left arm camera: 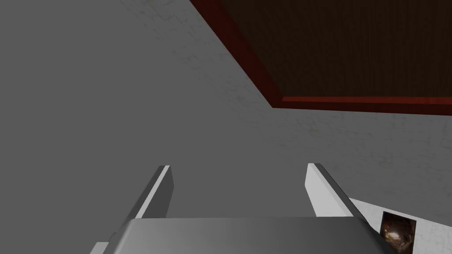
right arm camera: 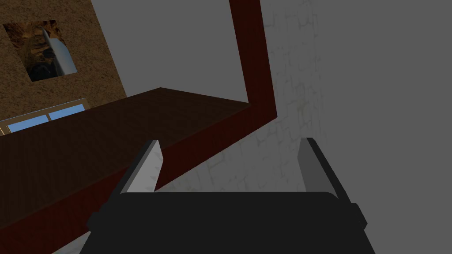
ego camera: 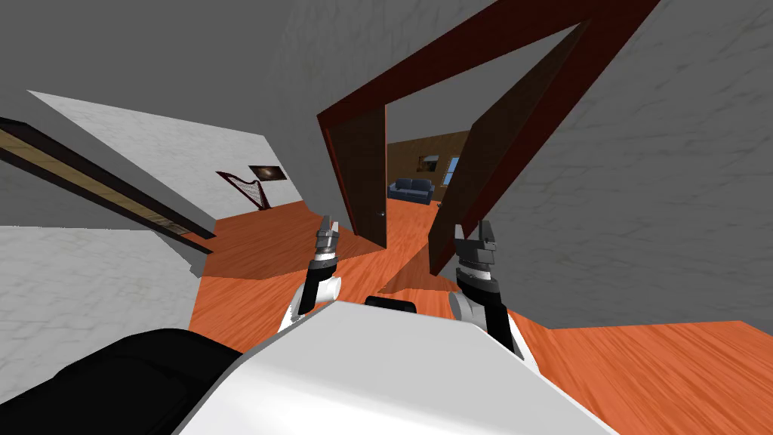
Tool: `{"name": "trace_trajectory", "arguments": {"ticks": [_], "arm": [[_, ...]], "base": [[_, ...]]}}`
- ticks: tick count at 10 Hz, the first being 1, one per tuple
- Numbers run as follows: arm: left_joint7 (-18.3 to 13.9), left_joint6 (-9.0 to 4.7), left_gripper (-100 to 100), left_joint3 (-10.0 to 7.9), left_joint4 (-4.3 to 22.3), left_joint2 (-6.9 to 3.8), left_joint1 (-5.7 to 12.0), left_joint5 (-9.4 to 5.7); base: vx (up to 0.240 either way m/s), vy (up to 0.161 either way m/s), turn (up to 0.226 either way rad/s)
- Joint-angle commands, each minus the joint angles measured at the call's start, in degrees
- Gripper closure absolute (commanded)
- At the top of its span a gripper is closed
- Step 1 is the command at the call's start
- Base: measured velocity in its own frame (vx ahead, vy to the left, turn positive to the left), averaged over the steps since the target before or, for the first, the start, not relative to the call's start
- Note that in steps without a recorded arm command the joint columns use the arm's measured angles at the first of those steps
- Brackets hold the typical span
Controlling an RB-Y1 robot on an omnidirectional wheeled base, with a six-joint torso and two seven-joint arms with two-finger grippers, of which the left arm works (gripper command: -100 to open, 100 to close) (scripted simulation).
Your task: Push the door open
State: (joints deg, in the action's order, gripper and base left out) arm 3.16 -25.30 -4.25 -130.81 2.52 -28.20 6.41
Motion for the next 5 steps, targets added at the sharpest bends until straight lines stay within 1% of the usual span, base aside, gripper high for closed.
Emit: {"name": "trace_trajectory", "arguments": {"ticks": [1,2,5], "arm": [[-0.2,-0.48,-100,0.40,2.2,-0.58,0.90,-0.06],[-0.3,-0.68,-100,0.56,3.1,-0.79,1.26,-0.08],[-0.6,-1.34,-100,1.12,6.3,-1.46,2.51,-0.15]], "base": [[0.106,0.107,0.006],[0.106,0.028,-0.034],[0.084,0.002,-0.007]]}}
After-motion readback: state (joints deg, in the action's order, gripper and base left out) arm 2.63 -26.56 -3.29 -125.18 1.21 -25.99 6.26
